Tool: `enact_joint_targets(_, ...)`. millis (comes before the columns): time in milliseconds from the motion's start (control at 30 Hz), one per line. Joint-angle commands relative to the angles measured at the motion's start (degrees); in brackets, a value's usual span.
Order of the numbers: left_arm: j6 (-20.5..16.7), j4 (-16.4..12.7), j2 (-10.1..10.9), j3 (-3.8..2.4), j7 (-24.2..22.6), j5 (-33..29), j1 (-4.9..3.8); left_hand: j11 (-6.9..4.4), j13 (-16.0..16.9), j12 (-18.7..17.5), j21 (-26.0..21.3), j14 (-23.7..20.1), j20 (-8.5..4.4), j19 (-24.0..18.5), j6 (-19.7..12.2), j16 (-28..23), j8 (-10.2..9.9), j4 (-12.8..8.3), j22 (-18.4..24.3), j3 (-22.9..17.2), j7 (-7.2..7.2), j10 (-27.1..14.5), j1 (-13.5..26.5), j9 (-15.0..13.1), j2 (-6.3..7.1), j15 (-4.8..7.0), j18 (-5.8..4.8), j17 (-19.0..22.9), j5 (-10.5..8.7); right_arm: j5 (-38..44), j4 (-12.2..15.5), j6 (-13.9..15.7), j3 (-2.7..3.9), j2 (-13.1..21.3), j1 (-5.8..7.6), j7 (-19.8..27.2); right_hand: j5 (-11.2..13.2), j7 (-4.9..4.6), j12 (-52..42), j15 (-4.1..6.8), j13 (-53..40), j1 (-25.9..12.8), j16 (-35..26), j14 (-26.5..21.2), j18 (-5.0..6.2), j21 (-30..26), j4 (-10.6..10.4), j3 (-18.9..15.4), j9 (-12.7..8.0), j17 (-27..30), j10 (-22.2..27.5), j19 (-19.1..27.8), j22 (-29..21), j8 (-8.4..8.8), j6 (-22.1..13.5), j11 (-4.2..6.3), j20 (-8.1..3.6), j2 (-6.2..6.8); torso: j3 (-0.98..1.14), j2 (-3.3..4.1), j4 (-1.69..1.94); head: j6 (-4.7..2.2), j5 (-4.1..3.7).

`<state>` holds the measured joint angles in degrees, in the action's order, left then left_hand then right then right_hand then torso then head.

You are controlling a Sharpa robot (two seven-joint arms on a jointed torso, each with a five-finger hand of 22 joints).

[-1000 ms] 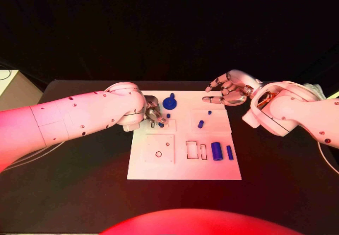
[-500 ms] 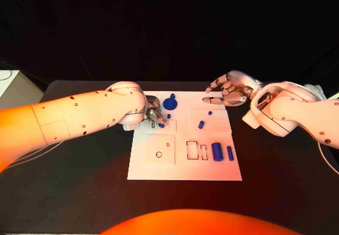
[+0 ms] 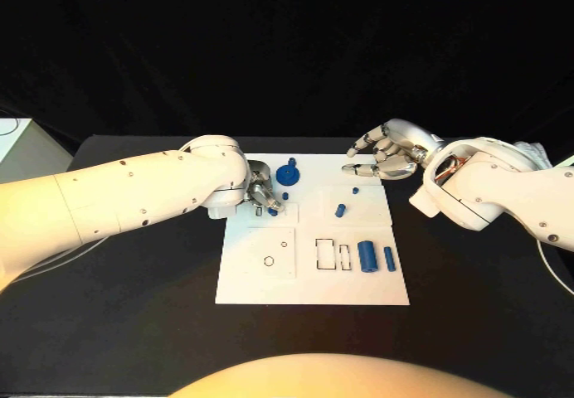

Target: Assemble the parts on the task board

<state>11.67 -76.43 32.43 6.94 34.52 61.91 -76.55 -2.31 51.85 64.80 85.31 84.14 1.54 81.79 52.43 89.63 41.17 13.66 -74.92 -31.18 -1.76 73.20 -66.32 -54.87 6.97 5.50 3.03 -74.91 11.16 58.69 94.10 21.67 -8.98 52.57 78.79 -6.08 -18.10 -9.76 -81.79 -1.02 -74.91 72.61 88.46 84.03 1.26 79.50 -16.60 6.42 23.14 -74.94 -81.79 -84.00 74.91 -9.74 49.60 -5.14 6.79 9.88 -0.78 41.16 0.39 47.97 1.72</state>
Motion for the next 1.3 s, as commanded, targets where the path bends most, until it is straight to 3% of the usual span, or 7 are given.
enact_joint_targets(33,6.2,0.4,-0.5,0.87,1.1,-1.6,0.99,0.03,0.0,0.3,0.0,5.9,0.10,0.2,0.2,0.4,0.0,-6.7,-3.6,-7.1,0.22,0.2,-2.2,0.0,-1.39,-0.35,-0.41,-15.1,-0.04,0.1,0.0,-0.8,0.01,-0.1,-0.03,0.3,-0.4,-0.07,0.1,0.37,-7.3,0.0,-0.4,5.0,1.18,-0.2,0.0,-0.3,-0.1,-11.6,0.3,-1.4,8.4,-0.15,-0.4,0.09,-0.29,-0.75,0.00,0.03,-0.08,-0.06,0.00)
enact_joint_targets(300,8.2,0.8,-0.8,0.88,1.2,-1.4,0.22,0.02,0.0,0.4,0.1,5.9,0.09,0.2,0.2,0.4,0.0,-7.0,-3.6,-7.4,0.23,0.2,-2.2,-0.1,-1.18,-0.34,-0.43,-15.1,-0.11,0.1,0.0,-0.8,0.01,-0.1,-0.03,0.3,-0.5,-0.07,0.2,0.38,-7.3,0.0,-0.4,5.0,1.20,-0.3,0.0,-0.4,-0.1,-11.5,0.4,-1.3,8.4,-0.21,-0.5,0.09,-0.30,-0.85,0.08,-0.03,-0.03,0.02,-0.04)
enact_joint_targets(467,9.1,0.9,-0.9,0.89,1.3,-1.3,-0.09,0.02,0.0,0.4,0.1,5.9,0.09,0.2,0.2,0.4,0.0,-7.1,-3.6,-7.5,0.24,0.2,-2.2,-0.1,-1.16,-0.33,-0.42,-15.1,-0.11,0.1,0.0,-0.8,0.01,-0.1,-0.03,0.3,-0.5,-0.07,0.2,0.38,-7.3,0.0,-0.4,5.0,1.20,-0.3,0.0,-0.4,-0.1,-11.5,0.4,-1.3,8.4,-0.21,-0.5,0.09,-0.30,-0.85,0.01,-0.06,0.11,0.09,-0.09)
enact_joint_targets(1300,8.9,1.3,-1.2,0.91,1.4,-1.1,-0.28,0.05,0.1,0.4,0.1,5.9,0.09,0.2,0.4,0.4,-0.1,-7.1,-3.6,-7.8,0.19,0.3,-2.1,0.0,-1.27,-0.34,-0.43,-15.1,-0.15,0.1,0.1,-0.7,0.01,-0.1,-0.03,0.4,-0.5,-0.07,0.2,0.38,-7.3,0.0,-0.4,5.0,1.20,-0.3,0.0,-0.4,-0.1,-11.5,0.4,-1.3,8.4,-0.21,-0.5,0.09,-0.30,-0.85,0.01,0.06,-0.01,-0.04,-0.02)
